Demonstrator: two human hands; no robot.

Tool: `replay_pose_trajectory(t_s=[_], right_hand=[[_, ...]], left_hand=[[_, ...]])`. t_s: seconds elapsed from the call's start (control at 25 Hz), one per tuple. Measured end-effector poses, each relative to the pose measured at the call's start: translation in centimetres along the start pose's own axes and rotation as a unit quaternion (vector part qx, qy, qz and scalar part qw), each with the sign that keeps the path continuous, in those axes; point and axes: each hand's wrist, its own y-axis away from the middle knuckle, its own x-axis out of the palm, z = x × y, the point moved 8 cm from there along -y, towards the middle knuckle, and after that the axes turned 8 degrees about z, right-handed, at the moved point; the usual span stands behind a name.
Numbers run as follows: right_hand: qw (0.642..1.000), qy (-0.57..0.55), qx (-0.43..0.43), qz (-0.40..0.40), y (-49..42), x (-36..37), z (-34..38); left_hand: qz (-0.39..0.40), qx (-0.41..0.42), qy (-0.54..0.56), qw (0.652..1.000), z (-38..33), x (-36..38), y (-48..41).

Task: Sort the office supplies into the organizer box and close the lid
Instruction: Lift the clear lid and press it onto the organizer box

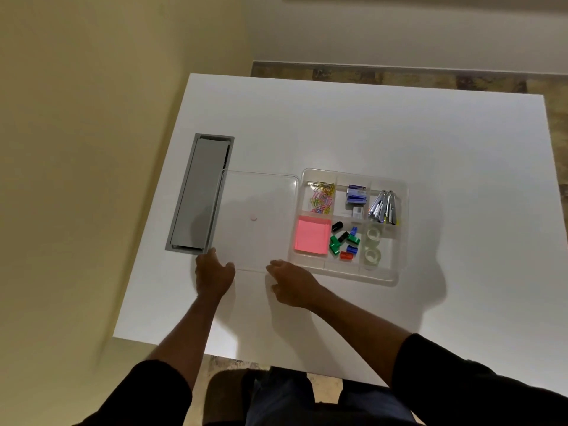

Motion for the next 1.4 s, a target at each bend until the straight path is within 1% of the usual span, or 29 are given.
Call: replay_pose_trajectory(t_s=[0.08,0.16,0.36,0.48,0.6,0.72,0.84,0.92,0.96,1.12,1.16,1.24,1.28,1.32,1.4], right_hand=[[0.999,0.044,-0.002,0.014,-0.6,1.3,0.1],[0.998,0.059,0.0,0.009,-0.9,1.9,0.1],[0.998,0.058,0.013,0.002,-1.2,1.7,-0.4],[0.998,0.05,0.025,0.006,-1.0,1.4,-0.7],[0.999,0.035,0.039,-0.002,-1.0,1.4,-1.2],[0.998,0.032,0.054,-0.003,-0.8,1.7,-1.8],[0.997,0.029,0.062,-0.021,0.0,1.3,-1.6],[0.996,0.042,0.057,-0.048,0.4,0.6,-0.8],[0.995,0.049,0.049,-0.067,0.7,0.2,-0.1],[0.986,0.083,0.012,-0.145,1.2,-1.3,3.6],[0.98,0.099,0.011,-0.17,1.3,-2.0,4.5],[0.962,0.125,0.007,-0.243,1.8,-4.1,6.1],[0.95,0.134,-0.003,-0.283,2.2,-5.4,6.8],[0.937,0.145,-0.015,-0.318,2.6,-6.7,7.4],[0.912,0.157,-0.03,-0.379,3.4,-9.4,7.9]], left_hand=[[0.02,-0.002,0.024,1.0,1.7,-0.9,-1.5],[0.04,-0.014,0.05,0.998,2.3,-1.6,-2.1],[0.005,-0.005,0.066,0.998,2.1,-2.4,-2.3],[-0.006,-0.022,0.11,0.994,2.1,-2.4,-2.1],[-0.017,-0.055,0.175,0.983,2.3,-2.5,-1.4],[-0.003,-0.083,0.237,0.968,3.6,-2.2,-1.0],[0.0,-0.087,0.275,0.957,5.1,-2.2,-1.3],[-0.005,-0.078,0.333,0.94,5.1,-2.4,-0.8],[-0.021,-0.069,0.349,0.934,4.7,-2.9,-0.1],[-0.158,-0.011,0.342,0.926,1.0,-7.1,3.3],[-0.182,0.004,0.349,0.919,-0.1,-8.1,4.0],[-0.204,0.035,0.374,0.904,-2.7,-9.9,5.5],[-0.2,0.047,0.394,0.896,-4.1,-10.6,6.2],[-0.178,0.053,0.419,0.889,-5.6,-10.9,6.8],[-0.088,0.06,0.496,0.862,-8.6,-10.8,7.3]])
